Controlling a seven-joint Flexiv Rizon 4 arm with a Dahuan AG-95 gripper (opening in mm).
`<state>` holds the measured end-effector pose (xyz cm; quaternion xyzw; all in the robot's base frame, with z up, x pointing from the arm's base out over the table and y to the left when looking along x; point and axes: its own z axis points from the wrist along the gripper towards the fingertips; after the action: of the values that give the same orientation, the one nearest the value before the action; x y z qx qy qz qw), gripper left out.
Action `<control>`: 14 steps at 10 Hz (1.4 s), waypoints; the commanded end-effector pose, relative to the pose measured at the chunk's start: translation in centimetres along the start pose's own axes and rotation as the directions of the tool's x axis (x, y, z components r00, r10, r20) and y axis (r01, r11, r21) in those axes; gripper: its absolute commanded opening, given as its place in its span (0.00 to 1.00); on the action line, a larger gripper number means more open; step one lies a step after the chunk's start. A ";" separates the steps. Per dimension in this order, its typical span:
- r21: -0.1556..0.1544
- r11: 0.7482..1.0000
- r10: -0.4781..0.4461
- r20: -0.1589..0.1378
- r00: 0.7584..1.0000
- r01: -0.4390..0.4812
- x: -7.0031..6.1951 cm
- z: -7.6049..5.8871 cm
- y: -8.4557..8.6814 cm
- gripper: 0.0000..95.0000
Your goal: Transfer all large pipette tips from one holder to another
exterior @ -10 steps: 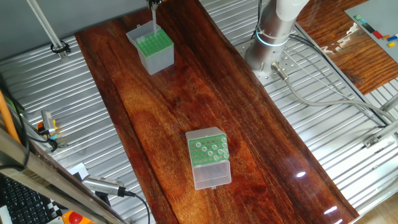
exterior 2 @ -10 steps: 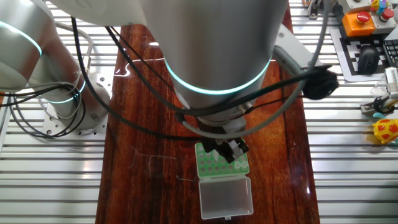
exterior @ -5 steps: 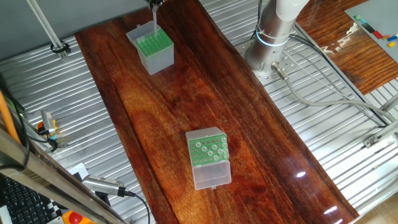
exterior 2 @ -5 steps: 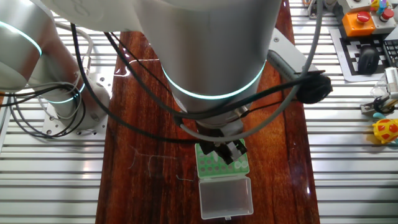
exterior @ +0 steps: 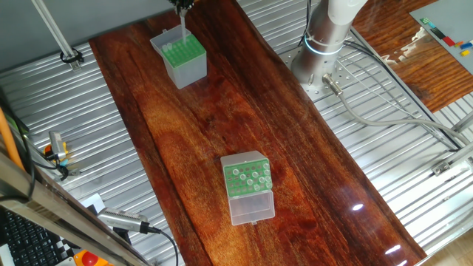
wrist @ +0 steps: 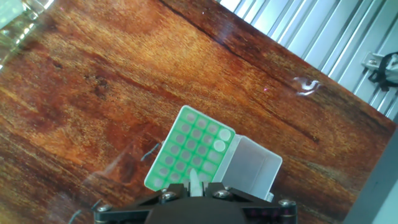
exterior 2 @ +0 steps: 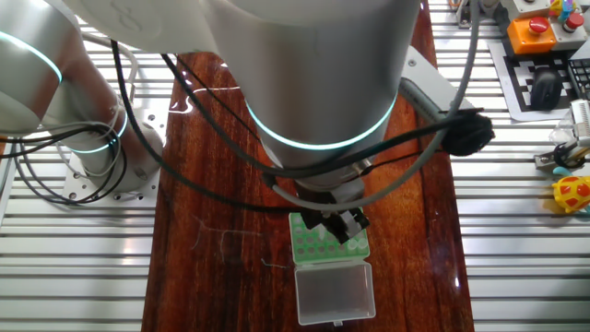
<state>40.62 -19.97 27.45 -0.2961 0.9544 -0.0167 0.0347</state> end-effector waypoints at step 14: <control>-0.022 0.990 0.141 -0.005 0.990 -0.142 -2.6 -2.6 -0.3 0.20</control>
<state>42.55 -18.67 30.15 -0.2138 0.9762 -0.0042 0.0373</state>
